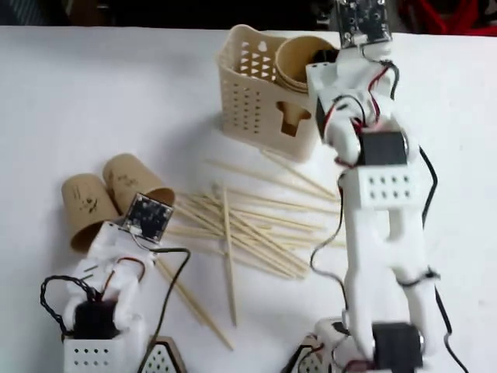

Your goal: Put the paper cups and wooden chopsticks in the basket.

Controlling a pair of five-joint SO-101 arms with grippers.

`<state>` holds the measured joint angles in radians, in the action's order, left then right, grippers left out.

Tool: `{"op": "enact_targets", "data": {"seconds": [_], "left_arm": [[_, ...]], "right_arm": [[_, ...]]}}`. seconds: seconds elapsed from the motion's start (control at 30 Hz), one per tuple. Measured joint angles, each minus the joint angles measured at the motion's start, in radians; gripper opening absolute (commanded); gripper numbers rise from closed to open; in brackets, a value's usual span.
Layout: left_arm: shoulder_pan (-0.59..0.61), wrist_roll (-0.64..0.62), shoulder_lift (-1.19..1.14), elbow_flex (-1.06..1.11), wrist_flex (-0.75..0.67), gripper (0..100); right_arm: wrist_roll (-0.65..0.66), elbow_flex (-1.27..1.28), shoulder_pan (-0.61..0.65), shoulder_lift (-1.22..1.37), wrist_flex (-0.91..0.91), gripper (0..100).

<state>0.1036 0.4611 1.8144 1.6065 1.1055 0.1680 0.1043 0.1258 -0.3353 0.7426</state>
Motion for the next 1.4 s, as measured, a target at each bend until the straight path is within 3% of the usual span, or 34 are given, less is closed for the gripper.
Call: {"op": "enact_targets", "data": {"seconds": [0.2, 0.5, 0.67, 0.83, 1.07, 1.3, 1.4], "left_arm": [[0.000, 0.000, 0.000, 0.000, 0.000, 3], [0.003, 0.000, 0.000, 0.000, 0.000, 3], [0.121, 0.000, 0.000, -0.072, 0.008, 4], [0.226, 0.097, 0.003, -0.278, 0.106, 15], [0.235, 0.169, -0.003, -0.440, 0.169, 23], [0.235, 0.244, -0.292, -0.453, 0.095, 24], [0.181, 0.295, -0.427, -0.453, 0.043, 23]], "right_arm": [[0.000, 0.040, 0.029, -0.189, 0.089, 3.1], [0.000, 0.334, 0.117, -0.500, 0.272, 3.1], [0.000, 0.575, 0.117, -0.638, 0.272, 3.1], [0.000, 0.766, 0.118, -0.713, 0.272, 2.8], [0.000, 0.977, 0.114, -0.786, 0.141, 2.8], [0.000, 1.158, 0.008, -0.924, -0.012, 3.1], [0.000, 1.209, -0.002, -0.993, -0.040, 3.1]]}}
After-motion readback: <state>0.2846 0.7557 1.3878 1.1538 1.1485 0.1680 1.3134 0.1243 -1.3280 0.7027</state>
